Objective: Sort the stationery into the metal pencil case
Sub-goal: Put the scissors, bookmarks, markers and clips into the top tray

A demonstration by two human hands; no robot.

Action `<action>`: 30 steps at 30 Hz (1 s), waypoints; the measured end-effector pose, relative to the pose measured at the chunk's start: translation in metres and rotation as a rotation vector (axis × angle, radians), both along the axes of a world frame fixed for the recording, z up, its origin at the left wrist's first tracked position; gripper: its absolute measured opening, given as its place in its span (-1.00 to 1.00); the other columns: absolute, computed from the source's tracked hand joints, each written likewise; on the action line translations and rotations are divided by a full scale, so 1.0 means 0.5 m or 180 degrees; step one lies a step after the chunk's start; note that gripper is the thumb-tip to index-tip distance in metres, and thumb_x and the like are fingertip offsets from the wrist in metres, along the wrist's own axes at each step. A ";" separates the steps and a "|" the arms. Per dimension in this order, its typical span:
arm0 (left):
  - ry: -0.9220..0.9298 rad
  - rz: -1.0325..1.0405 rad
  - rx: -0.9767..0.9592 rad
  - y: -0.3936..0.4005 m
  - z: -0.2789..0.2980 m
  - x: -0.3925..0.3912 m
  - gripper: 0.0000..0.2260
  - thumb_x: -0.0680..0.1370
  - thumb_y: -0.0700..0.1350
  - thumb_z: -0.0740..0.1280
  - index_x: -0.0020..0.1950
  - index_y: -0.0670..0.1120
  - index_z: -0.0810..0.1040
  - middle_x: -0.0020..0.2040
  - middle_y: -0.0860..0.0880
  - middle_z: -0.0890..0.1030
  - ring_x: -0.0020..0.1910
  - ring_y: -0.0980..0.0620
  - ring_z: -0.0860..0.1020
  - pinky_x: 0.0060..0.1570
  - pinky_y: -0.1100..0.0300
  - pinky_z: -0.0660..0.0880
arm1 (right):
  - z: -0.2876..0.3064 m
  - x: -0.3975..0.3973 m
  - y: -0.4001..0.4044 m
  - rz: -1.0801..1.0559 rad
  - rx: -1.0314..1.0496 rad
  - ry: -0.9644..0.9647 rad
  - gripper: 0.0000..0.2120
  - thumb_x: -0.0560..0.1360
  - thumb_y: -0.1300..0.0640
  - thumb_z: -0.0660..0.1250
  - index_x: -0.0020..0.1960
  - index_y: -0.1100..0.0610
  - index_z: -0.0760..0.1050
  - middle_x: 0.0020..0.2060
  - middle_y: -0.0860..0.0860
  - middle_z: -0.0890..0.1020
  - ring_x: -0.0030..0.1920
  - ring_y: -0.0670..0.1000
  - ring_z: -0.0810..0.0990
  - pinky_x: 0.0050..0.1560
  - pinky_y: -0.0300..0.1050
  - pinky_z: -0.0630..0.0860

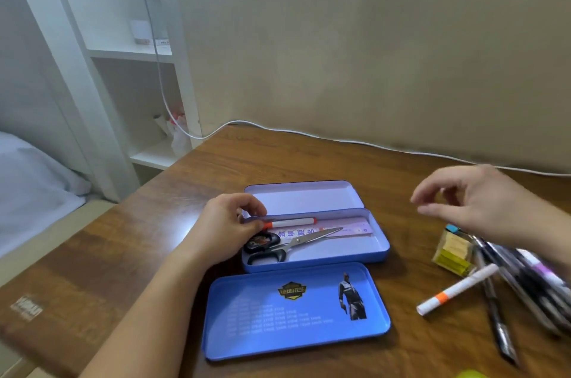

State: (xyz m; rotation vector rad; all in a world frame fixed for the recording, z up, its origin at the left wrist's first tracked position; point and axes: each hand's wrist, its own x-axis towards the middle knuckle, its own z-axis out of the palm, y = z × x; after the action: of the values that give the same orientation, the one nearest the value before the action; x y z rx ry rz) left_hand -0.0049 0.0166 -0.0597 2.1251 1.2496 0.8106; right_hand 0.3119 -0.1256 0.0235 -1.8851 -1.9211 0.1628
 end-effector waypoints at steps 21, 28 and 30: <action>0.0317 -0.0311 0.0523 -0.025 -0.012 0.024 -0.92 0.37 -0.05 0.37 -0.25 0.12 0.63 0.01 0.25 0.57 0.15 0.07 0.38 0.19 0.07 0.36 | -0.019 -0.085 0.012 0.0868 0.1085 -0.0557 -0.85 0.43 0.01 0.42 -0.01 -0.03 0.66 -0.16 -0.20 0.64 -0.10 -0.04 0.58 -0.14 -0.09 0.52; -0.0132 -0.0053 0.0245 -0.025 -0.006 0.024 -0.80 0.42 -0.26 0.40 -0.22 0.06 0.59 -0.17 0.15 0.54 -0.10 0.17 0.49 -0.16 0.30 0.38 | -0.099 -0.157 0.142 0.0703 0.0842 -0.1253 -0.90 0.36 0.10 0.51 -0.19 -0.08 0.64 -0.30 -0.15 0.67 -0.19 0.01 0.57 -0.26 -0.11 0.44; -0.0066 -0.0143 0.0317 -0.023 -0.010 0.025 -0.80 0.43 -0.25 0.41 -0.22 0.08 0.60 -0.16 0.15 0.58 -0.07 0.19 0.51 -0.15 0.42 0.37 | -0.112 -0.166 0.150 0.0747 0.0691 -0.1236 -0.93 0.45 0.04 0.40 -0.10 -0.10 0.65 -0.20 -0.16 0.68 -0.09 -0.01 0.53 -0.16 -0.09 0.40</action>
State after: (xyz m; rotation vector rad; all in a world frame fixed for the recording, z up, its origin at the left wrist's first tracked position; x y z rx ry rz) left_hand 0.0076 0.0053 -0.0645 2.2092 1.1691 0.8901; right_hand 0.2290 -0.0506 -0.0325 -1.6330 -2.3054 -0.3538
